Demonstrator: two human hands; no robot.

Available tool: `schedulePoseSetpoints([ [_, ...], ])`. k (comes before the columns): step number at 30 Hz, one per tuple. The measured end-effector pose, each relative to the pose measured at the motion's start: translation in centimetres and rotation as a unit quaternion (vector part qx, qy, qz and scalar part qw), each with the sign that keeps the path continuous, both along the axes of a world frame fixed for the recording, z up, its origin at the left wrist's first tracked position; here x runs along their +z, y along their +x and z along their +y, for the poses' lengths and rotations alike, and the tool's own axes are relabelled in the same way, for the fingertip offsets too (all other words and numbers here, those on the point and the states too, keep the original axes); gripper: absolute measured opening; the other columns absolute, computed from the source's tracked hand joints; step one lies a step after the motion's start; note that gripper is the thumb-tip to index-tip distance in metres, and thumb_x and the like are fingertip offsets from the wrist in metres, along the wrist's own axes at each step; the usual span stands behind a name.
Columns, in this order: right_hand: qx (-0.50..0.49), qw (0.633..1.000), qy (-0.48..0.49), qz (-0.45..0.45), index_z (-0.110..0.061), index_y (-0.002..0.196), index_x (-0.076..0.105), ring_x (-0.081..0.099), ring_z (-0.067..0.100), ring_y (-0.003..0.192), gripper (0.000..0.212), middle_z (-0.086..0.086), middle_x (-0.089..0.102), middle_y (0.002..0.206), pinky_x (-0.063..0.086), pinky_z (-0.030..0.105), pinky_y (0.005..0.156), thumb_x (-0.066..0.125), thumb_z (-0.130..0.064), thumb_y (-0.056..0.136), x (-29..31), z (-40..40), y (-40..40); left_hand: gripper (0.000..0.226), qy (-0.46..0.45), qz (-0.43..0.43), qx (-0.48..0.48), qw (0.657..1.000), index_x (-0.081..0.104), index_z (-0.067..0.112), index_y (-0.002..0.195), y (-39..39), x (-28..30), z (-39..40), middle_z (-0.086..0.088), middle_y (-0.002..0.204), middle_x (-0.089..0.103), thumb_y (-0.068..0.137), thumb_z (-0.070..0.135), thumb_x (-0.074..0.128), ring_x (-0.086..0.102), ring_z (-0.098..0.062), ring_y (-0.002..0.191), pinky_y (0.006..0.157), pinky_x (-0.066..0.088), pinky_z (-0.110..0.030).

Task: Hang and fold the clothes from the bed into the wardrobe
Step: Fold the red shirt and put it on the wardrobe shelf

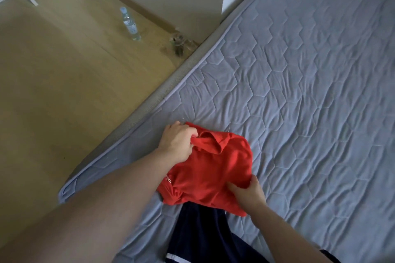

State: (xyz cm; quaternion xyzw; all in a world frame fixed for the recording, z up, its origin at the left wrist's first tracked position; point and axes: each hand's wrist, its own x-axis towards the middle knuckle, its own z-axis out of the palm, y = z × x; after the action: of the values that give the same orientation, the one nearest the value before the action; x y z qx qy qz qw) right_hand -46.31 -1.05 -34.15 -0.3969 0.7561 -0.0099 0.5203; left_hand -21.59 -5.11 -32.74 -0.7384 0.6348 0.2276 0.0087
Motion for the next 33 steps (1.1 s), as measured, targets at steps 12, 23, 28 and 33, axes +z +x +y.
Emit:
schedulePoseSetpoints([
  [12, -0.096, 0.994, -0.003, -0.046, -0.023, 0.096, 0.064, 0.058, 0.015, 0.080, 0.006, -0.003, 0.063, 0.087, 0.049, 0.039, 0.086, 0.066, -0.020, 0.091, -1.3, -2.0, -2.1, 0.044, 0.044, 0.262, 0.434, 0.861, 0.071, 0.017, 0.115, 3.9, -2.1, -1.4, -0.004, 0.117, 0.072, 0.086, 0.050, 0.074, 0.067, -0.023, 0.110, 0.086, 0.053, -0.030],
  [23, -0.179, 0.971, 0.072, -0.142, -0.019, 0.112, 0.069, 0.075, 0.019, 0.079, 0.037, 0.004, 0.077, 0.099, 0.057, 0.027, 0.055, 0.087, -0.023, 0.081, -1.5, 1.3, -3.6, 0.058, 0.240, 0.381, 0.518, 0.727, 0.070, 0.016, 0.125, 1.4, -2.3, 3.5, -0.012, 0.109, 0.075, 0.083, 0.056, 0.067, 0.072, -0.030, 0.098, 0.093, 0.056, -0.040],
  [28, -0.237, 0.963, 0.038, -0.125, -0.009, 0.097, 0.074, 0.064, 0.018, 0.066, 0.017, 0.004, 0.072, 0.073, 0.048, 0.028, 0.054, 0.076, -0.009, 0.080, -1.2, -0.2, -3.9, 0.036, 0.207, 0.438, 0.518, 0.705, 0.077, 0.014, 0.114, 0.2, -2.8, 5.0, -0.014, 0.105, 0.078, 0.093, 0.039, 0.063, 0.074, -0.031, 0.100, 0.100, 0.056, -0.047],
  [33, -0.378, 0.900, -0.082, -0.201, -0.010, 0.100, 0.077, 0.068, 0.006, 0.063, 0.022, 0.000, 0.075, 0.079, 0.052, 0.022, 0.058, 0.083, -0.014, 0.079, 0.5, -3.8, -4.8, 0.038, 0.073, 0.624, 0.575, 0.523, 0.071, 0.011, 0.124, -2.7, -2.3, 9.2, -0.013, 0.119, 0.075, 0.106, 0.036, 0.047, 0.073, -0.028, 0.108, 0.091, 0.056, -0.040],
])
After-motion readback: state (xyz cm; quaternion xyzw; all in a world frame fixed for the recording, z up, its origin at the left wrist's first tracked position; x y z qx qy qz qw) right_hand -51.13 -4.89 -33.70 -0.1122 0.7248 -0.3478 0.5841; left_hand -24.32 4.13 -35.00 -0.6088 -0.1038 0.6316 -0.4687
